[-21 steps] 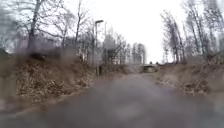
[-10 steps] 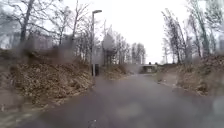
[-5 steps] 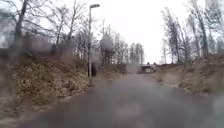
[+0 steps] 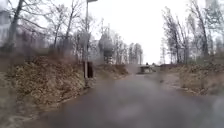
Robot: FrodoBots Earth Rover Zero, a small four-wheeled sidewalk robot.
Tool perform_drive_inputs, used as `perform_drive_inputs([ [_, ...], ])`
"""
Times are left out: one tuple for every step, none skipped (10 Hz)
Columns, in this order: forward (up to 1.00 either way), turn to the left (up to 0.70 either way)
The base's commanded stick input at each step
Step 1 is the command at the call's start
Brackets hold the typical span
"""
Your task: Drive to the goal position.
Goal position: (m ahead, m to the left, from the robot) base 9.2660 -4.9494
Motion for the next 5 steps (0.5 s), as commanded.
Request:
perform_drive_inputs([
  [1.00,-0.24],
  [1.00,-0.40],
  [1.00,-0.40],
  [1.00,-0.40],
  [1.00,-0.40],
])
